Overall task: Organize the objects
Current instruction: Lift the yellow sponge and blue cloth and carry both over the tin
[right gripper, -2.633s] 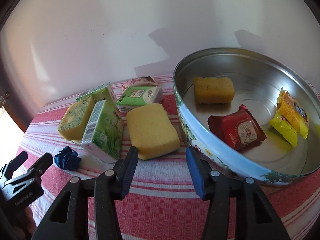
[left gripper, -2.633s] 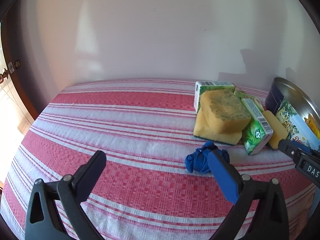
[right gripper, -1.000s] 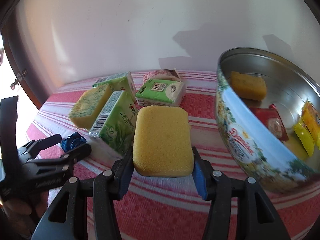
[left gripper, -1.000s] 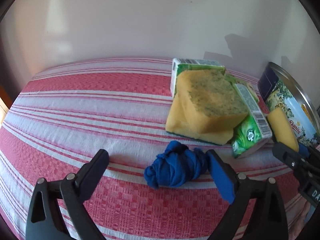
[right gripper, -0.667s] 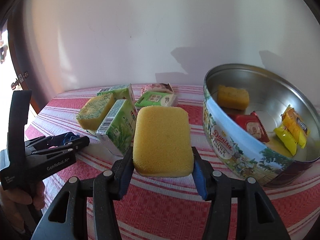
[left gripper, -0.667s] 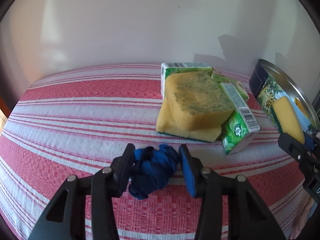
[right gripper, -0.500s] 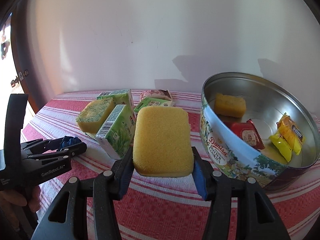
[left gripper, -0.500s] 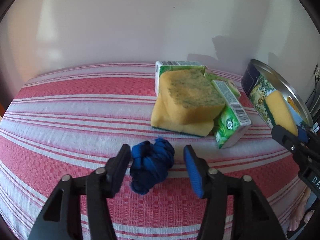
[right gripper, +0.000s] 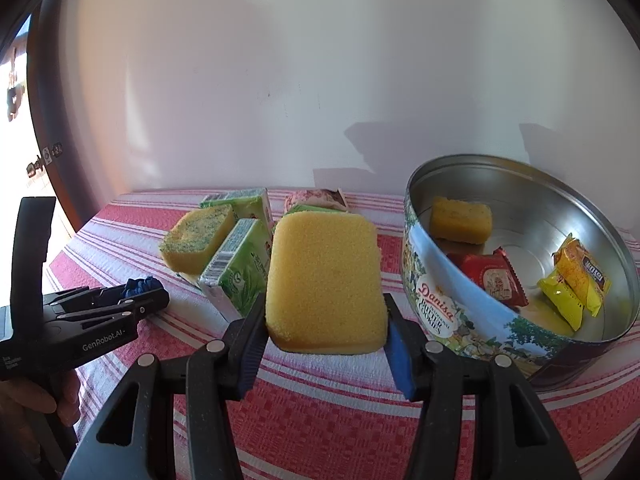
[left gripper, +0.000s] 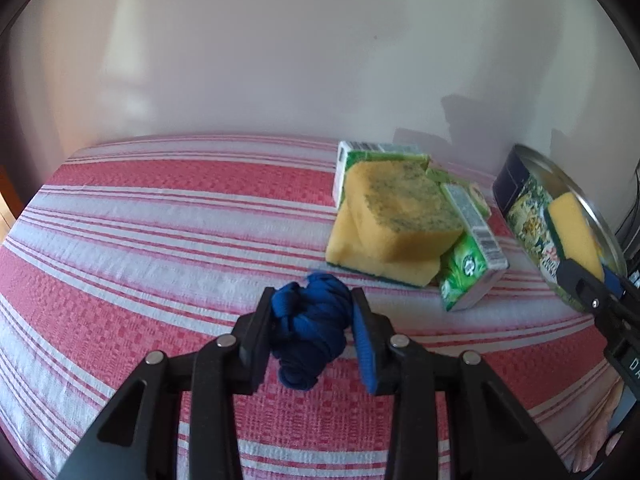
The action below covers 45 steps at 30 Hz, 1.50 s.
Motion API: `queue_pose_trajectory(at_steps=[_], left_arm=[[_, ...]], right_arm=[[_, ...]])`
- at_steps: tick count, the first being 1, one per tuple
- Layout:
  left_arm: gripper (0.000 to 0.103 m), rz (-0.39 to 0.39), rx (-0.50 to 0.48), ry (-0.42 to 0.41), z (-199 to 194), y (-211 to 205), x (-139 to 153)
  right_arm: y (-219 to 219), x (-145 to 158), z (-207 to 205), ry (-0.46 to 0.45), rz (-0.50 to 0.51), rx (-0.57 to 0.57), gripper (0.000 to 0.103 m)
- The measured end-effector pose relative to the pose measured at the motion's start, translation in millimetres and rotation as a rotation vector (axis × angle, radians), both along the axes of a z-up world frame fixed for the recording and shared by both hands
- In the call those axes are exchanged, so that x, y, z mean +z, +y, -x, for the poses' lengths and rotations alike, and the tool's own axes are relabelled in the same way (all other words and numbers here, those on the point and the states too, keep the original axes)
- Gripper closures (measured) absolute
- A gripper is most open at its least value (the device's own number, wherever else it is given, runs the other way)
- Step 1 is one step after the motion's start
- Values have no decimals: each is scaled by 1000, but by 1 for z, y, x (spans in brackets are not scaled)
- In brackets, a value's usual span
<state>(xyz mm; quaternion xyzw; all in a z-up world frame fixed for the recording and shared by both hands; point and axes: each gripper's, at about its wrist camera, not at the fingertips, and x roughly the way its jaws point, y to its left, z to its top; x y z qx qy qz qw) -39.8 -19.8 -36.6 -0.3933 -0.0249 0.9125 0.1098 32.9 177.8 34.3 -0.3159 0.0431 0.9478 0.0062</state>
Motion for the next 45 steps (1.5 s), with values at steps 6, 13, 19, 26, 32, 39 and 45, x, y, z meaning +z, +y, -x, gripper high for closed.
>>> queue_pose_trajectory(at_steps=[6, 13, 19, 26, 32, 39, 45], left_arm=[[68, -5, 77, 139, -20, 3, 18], [68, -30, 79, 212, -15, 27, 37], [68, -30, 54, 228, -23, 54, 49], [68, -31, 10, 251, -27, 95, 61], [68, -21, -47, 277, -28, 134, 72], [68, -12, -89, 292, -27, 171, 81], [68, -5, -122, 284, -24, 199, 81]], right_arm=[[2, 12, -12, 87, -8, -12, 47], [3, 23, -19, 142, -19, -14, 47], [7, 27, -22, 150, 3, -12, 47], [25, 40, -33, 205, 22, -27, 47], [58, 48, -41, 222, 36, -104, 47], [103, 53, -48, 237, 31, -204, 47], [139, 53, -51, 235, 44, -275, 47]])
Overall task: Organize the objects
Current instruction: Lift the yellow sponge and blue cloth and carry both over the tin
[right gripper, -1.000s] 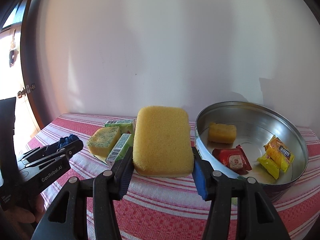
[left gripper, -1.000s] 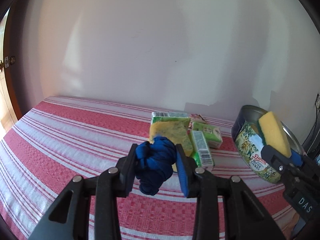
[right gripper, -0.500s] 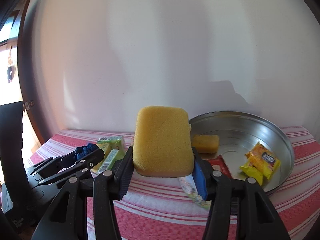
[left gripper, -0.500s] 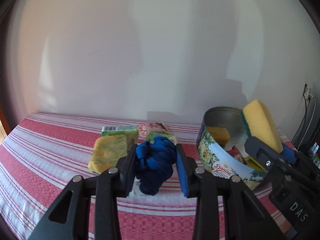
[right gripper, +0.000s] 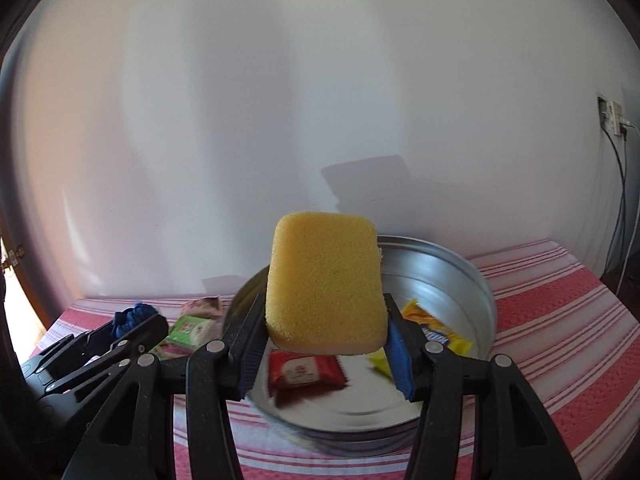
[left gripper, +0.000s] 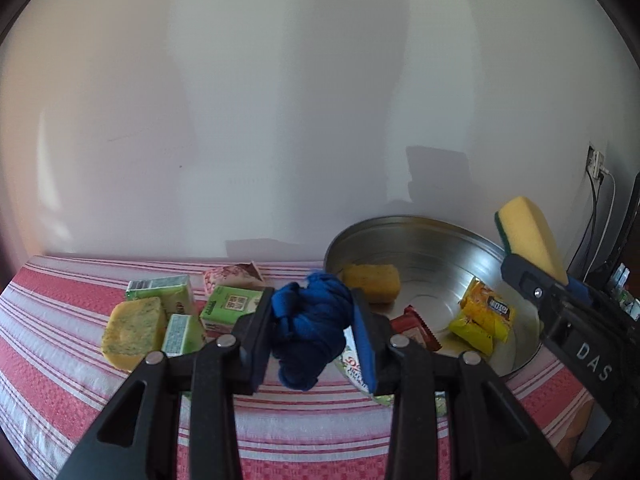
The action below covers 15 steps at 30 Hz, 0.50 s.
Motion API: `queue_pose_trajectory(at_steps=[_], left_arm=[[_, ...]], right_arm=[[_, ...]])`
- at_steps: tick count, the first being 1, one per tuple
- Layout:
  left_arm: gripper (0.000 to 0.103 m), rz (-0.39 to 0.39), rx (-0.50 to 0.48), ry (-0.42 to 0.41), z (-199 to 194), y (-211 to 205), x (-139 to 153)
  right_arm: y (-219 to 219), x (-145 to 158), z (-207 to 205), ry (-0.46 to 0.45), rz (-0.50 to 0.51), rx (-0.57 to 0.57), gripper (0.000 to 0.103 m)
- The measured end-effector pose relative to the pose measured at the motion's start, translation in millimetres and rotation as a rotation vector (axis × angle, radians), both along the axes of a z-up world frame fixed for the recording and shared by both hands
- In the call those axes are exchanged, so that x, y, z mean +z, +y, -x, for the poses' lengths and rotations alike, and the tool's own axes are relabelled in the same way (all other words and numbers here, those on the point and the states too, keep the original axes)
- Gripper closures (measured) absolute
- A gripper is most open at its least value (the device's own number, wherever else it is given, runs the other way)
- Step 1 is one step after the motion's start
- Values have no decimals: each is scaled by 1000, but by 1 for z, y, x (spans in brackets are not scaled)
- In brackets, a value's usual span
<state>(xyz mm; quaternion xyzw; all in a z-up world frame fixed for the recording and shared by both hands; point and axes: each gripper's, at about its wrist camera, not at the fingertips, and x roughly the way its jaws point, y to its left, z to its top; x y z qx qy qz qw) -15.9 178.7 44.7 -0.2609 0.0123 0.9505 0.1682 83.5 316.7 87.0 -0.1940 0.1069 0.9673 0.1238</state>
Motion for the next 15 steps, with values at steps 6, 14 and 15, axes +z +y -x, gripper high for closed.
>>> queue_pose_trajectory(at_steps=[6, 14, 15], left_arm=[[68, 10, -34, -6, 3, 30, -1], [68, 22, -75, -1, 6, 62, -5], [68, 26, -77, 1, 7, 66, -5]], right_arm=[[33, -8, 0, -24, -27, -93, 47], [62, -14, 6, -30, -62, -183, 47], [63, -14, 7, -29, -65, -187, 47]])
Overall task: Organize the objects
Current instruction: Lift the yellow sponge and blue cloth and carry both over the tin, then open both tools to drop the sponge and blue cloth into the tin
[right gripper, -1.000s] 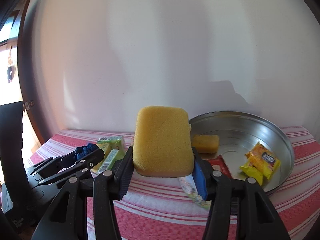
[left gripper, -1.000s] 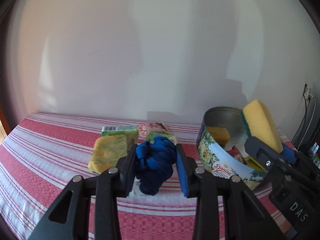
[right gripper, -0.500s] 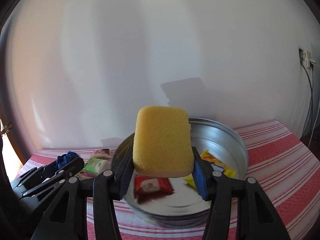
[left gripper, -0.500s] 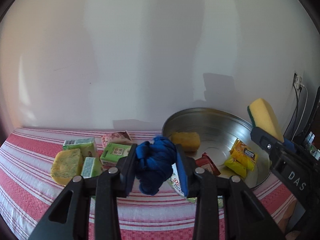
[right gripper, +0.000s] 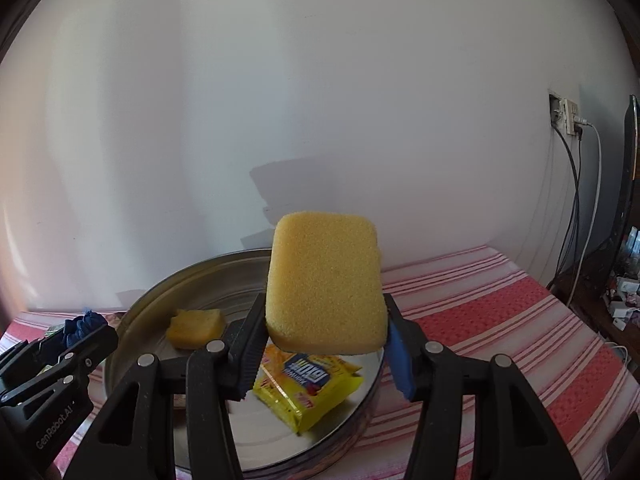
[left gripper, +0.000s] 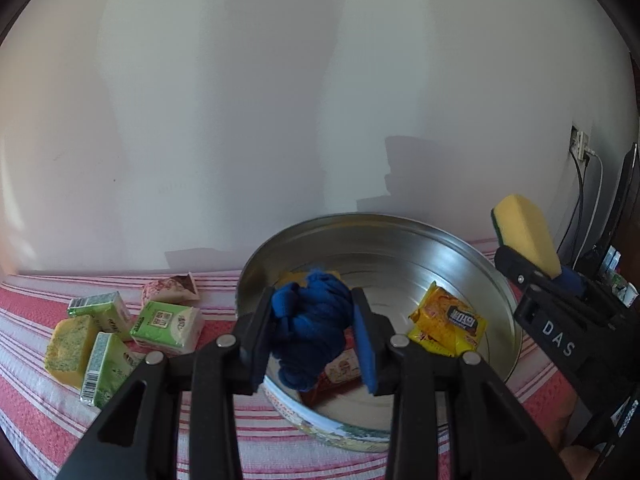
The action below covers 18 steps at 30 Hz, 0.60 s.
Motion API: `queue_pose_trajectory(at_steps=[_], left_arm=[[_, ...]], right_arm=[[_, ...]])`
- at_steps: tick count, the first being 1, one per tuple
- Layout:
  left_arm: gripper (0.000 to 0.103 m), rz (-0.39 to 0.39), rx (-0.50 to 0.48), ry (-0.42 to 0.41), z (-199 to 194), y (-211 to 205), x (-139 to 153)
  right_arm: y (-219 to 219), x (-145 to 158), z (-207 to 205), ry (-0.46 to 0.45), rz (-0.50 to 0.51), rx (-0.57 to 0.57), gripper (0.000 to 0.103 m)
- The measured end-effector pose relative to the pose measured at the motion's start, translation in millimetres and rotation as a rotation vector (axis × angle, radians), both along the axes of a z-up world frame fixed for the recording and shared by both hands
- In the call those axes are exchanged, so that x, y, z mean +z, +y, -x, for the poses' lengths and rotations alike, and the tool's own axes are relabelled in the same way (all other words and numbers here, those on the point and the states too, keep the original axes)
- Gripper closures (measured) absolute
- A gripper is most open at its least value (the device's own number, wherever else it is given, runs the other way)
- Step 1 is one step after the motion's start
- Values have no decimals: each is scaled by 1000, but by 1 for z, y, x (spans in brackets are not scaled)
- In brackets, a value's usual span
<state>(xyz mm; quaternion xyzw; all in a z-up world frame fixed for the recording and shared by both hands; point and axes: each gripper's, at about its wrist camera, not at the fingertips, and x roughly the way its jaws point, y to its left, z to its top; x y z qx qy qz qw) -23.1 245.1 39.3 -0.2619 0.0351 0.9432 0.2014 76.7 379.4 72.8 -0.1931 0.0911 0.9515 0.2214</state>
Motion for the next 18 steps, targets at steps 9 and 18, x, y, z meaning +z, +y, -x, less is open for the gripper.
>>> queue_pose_trajectory(at_steps=[9, 18], left_arm=[[68, 24, -3, -18, 12, 21, -10], [68, 32, 6, -57, 27, 29, -18]], right_arm=[[-1, -6, 7, -35, -34, -6, 47], [-1, -12, 21, -83, -42, 3, 47]])
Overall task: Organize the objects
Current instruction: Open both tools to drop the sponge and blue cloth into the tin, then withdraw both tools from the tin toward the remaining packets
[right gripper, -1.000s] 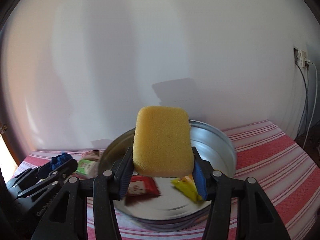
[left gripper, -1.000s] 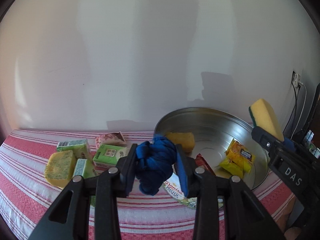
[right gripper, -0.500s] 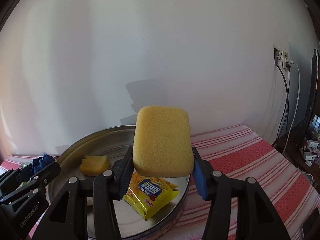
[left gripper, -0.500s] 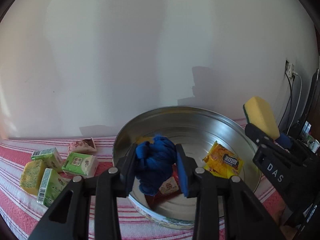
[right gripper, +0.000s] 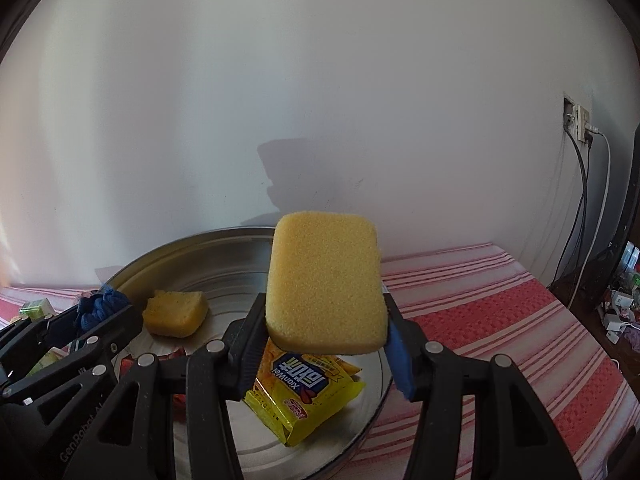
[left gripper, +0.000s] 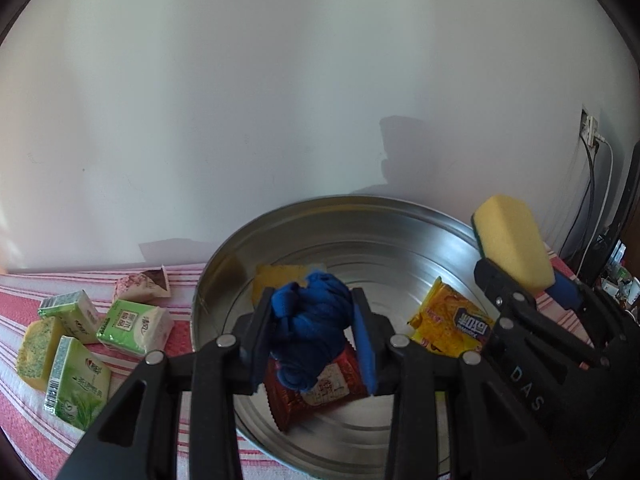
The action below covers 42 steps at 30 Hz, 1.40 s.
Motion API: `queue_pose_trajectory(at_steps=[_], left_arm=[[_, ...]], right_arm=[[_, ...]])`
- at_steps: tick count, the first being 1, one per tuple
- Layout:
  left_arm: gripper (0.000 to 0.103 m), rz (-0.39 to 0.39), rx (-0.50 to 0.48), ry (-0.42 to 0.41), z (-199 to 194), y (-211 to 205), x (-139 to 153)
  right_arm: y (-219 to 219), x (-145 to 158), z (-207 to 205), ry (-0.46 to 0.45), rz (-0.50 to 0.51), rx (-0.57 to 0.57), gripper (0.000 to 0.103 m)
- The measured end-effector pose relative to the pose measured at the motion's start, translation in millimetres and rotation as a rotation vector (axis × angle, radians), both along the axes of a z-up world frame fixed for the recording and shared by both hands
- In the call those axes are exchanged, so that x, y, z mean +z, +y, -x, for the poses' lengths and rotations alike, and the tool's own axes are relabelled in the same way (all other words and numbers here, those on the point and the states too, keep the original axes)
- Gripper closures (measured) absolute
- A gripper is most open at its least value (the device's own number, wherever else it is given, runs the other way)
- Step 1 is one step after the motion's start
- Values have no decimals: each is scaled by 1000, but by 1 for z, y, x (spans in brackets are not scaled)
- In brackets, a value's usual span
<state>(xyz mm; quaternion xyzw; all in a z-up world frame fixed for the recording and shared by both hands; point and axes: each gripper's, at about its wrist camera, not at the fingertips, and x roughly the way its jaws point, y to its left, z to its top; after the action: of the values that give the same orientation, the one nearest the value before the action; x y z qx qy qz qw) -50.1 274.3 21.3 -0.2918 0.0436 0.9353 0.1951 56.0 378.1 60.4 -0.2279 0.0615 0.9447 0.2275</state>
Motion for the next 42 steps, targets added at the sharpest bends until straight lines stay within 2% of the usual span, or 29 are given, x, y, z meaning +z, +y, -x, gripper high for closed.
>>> queue_pose_trajectory(at_steps=[12, 15, 16, 18, 20, 21, 22, 23, 25, 28, 34, 42], left_arm=[[68, 29, 33, -23, 3, 2, -7], [64, 21, 41, -26, 1, 1, -6], [61, 26, 53, -22, -1, 1, -3], [46, 35, 83, -6, -3, -1, 1], [23, 32, 125, 25, -7, -5, 9], [18, 23, 144, 41, -10, -9, 12], [4, 11, 168, 55, -12, -14, 16], [0, -5, 186, 65, -14, -18, 19], [0, -49, 189, 67, -18, -26, 23], [0, -50, 180, 54, -24, -28, 24], [0, 3, 180, 78, -32, -30, 25], [0, 45, 232, 119, -42, -55, 23]], right_arm=[[-2, -12, 12, -53, 20, 45, 47], [-1, -15, 14, -59, 39, 76, 47], [-1, -18, 16, -66, 51, 94, 44], [-2, -20, 19, -87, 47, 94, 41], [-2, -19, 19, -101, 17, 59, 39], [1, -17, 16, -83, 23, 44, 36], [4, -16, 12, -61, 43, 39, 30], [8, -15, 9, -37, 70, 38, 28], [19, -12, 1, 19, 144, 38, 16], [28, -10, -7, 86, 223, 41, 14], [29, -7, -13, 109, 231, 46, 14], [9, 5, -25, 164, 193, 69, 14]])
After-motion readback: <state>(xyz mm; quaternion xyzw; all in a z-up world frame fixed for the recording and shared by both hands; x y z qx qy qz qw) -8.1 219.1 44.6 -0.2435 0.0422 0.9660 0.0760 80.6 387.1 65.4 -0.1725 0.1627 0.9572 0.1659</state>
